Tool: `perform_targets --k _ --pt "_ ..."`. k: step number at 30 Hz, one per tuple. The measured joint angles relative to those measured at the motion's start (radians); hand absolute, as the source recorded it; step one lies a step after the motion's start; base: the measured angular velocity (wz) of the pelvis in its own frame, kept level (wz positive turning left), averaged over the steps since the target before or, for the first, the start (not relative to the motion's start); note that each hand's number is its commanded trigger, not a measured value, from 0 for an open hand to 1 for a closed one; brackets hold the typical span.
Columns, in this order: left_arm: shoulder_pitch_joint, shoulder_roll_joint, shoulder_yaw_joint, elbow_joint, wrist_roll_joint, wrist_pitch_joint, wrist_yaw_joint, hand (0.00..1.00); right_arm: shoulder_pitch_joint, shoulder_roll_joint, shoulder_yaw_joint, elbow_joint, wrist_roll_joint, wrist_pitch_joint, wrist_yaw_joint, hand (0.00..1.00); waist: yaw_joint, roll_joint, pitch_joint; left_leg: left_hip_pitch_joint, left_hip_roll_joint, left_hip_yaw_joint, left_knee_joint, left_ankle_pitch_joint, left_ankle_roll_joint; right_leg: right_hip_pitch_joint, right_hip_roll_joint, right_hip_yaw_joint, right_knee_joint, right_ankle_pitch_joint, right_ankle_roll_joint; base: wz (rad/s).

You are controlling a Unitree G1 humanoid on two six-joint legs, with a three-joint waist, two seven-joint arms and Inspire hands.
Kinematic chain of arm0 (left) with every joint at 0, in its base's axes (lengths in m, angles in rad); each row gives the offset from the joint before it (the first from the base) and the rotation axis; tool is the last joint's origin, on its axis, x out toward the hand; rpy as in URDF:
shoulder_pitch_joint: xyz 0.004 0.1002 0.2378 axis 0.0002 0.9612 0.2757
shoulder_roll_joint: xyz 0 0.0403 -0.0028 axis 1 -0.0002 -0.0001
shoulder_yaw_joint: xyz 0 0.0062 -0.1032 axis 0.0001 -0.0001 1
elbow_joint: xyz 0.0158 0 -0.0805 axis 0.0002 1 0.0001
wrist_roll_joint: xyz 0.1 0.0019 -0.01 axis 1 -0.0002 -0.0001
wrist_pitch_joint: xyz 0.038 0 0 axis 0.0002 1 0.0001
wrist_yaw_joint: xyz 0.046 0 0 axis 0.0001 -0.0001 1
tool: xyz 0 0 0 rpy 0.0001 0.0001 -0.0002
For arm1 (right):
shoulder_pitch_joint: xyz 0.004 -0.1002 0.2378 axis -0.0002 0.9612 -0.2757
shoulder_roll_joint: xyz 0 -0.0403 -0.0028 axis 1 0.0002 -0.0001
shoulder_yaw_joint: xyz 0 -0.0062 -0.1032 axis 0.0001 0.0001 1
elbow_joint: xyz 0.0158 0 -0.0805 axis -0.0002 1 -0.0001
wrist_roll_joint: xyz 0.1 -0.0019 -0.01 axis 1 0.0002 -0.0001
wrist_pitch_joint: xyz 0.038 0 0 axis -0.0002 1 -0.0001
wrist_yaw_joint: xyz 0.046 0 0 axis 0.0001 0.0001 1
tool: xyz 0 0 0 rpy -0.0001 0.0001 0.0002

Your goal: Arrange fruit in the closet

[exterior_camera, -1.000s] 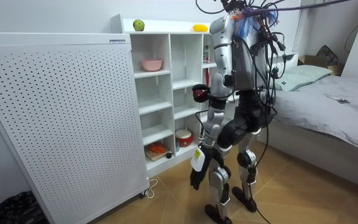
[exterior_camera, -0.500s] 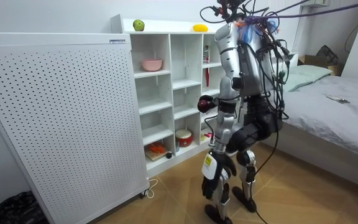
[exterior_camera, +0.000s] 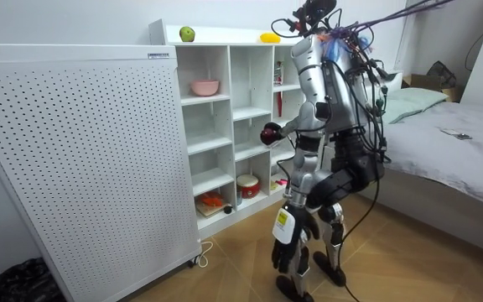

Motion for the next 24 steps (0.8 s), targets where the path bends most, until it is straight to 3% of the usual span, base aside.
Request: perform_targets --k 3,4,5,17,24 --pt "0.0 0.004 0.001 -0.017 0.0 -0.001 0.0 0.0 -0.01 -0.013 0.0 0.0 0.0 -0.003 0.0 1.0 0.018 0.002 -0.0012 -0.007 0.0 0.003 0.015 -0.006 0.001 -0.005 0.004 0.002 0.007 0.0 -0.001 -0.03" --pt "0.0 0.004 0.001 -0.016 0.0 0.0 -0.001 0.0 -0.017 -0.018 0.0 0.0 0.0 -0.003 0.0 0.11 0.02 0.002 -0.0011 -0.01 0.0 0.003 0.018 -0.006 0.001 -0.011 0.0 0.003 0.017 -0.001 -0.002 0.0" --pt "0.0 0.005 0.0 -0.015 0.0 0.0 -0.002 0.0 -0.022 -0.02 0.0 0.0 0.001 -0.002 -0.001 0.0 0.021 0.002 -0.0012 -0.014 0.0 0.003 0.023 -0.006 0.001 -0.015 -0.003 0.003 0.022 -0.003 -0.002 0.07" --pt "0.006 0.019 -0.04 -0.015 -0.001 0.0 -0.039 0.0 -0.04 -0.026 0.0 -0.023 -0.007 -0.016 -0.042 0.0 0.024 0.003 -0.0022 -0.046 0.001 0.004 0.067 -0.011 0.007 -0.034 -0.008 -0.005 0.055 -0.017 -0.005 0.02" --pt "0.01 0.019 -0.04 -0.015 0.0 0.0 -0.041 0.0 -0.04 -0.026 -0.002 -0.037 -0.007 -0.039 -0.058 0.0 0.024 0.017 -0.0116 -0.052 0.015 0.01 0.085 -0.017 0.009 -0.033 -0.009 -0.013 0.059 -0.017 -0.005 -0.01"
